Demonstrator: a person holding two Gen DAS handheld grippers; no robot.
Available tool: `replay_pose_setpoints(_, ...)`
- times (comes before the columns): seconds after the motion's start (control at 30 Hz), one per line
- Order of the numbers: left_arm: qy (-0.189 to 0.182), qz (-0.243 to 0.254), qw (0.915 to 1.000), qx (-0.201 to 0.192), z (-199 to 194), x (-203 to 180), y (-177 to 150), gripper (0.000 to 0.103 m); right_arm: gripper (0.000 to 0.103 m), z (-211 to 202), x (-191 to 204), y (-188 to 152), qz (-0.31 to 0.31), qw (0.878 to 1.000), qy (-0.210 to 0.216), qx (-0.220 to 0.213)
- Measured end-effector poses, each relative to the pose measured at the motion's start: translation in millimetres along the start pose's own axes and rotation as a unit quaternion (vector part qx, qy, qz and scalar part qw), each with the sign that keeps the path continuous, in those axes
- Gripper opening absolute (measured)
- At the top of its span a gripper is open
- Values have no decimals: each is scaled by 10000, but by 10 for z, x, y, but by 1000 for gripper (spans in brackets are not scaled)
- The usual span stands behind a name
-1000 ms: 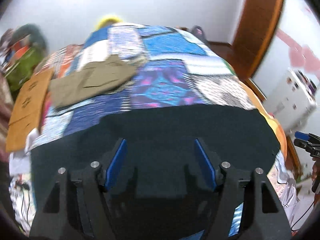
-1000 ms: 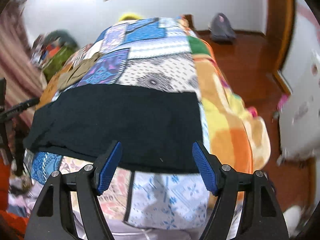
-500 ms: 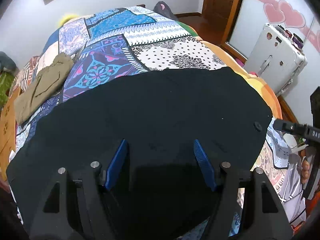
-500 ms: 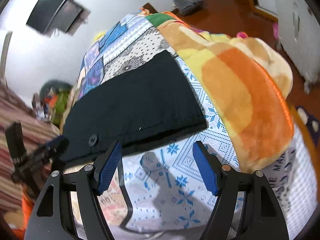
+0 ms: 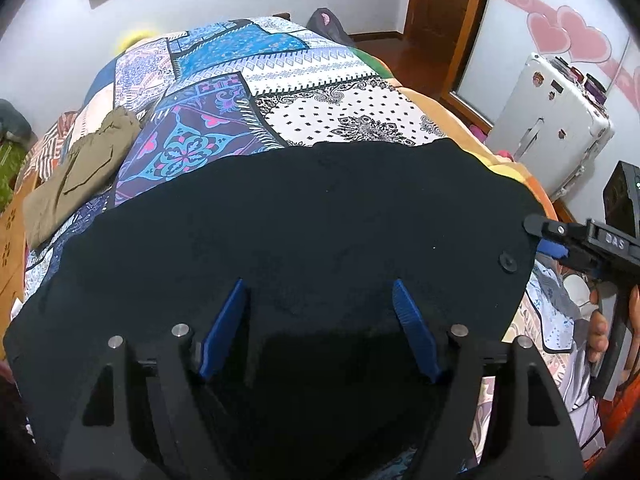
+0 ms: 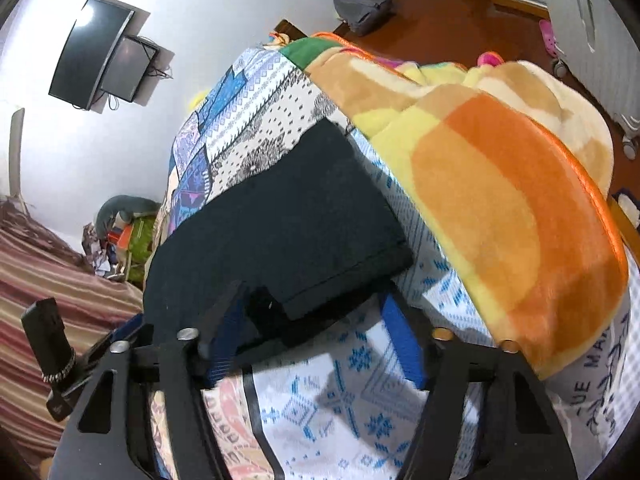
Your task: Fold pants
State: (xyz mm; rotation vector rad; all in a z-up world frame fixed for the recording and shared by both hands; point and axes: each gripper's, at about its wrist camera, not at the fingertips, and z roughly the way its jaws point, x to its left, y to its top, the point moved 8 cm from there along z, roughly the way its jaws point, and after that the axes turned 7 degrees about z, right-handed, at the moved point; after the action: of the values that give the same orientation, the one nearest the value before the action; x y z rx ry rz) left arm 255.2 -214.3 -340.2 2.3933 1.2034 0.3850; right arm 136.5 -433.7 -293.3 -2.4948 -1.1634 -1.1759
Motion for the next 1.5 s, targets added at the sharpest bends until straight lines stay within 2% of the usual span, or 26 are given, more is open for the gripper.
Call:
replay_pose_setpoints(0.23, 13, 17, 10000, -33, -14, -7, -9, 74, 24, -11, 99, 114, -186, 9995, 88, -238)
replay_pose_setpoints(0.33, 11, 59, 10000, -40, -35, -20, -13, 74, 17, -85, 231, 144, -475, 9978, 80, -453)
replay_pose_setpoints(0.6, 7, -21, 9995, -303, -258, 83, -1, 73, 12, -298, 724, 212, -1059, 9912, 281, -749)
replay_pose_setpoints(0.73, 89, -280, 9979, -573, -479, 324, -14, 73, 10, -396, 1084, 253, -1382, 9853, 455, -892)
replay_pose_setpoints(0.93, 249, -719, 9927, -931, -792, 725, -136, 73, 8, -394, 1724, 189, -2143, 9697, 582, -1017)
replay_pose_setpoints(1.1, 403, -1047, 9859, -1239, -1080, 1081, -334, 73, 8, -223, 2152, 25, -2556, 9600, 704, -901)
replay_pose_setpoints(1.27, 616, -1393, 9787, -1378, -1297, 1429, -590, 73, 8, -15, 2660, -250, -2995, 9462, 1028, -662)
replay_pose_setpoints(1.4, 800, -1685, 9719, -1438, -1457, 1680, -826, 73, 8, 249, 3007, -587, -3351, 9331, 1277, -274)
replay_pose_setpoints(1.5, 902, -1907, 9669, -1435, -1542, 1833, -991, 73, 8, 551, 3154, -960, -3629, 9215, 1364, 245)
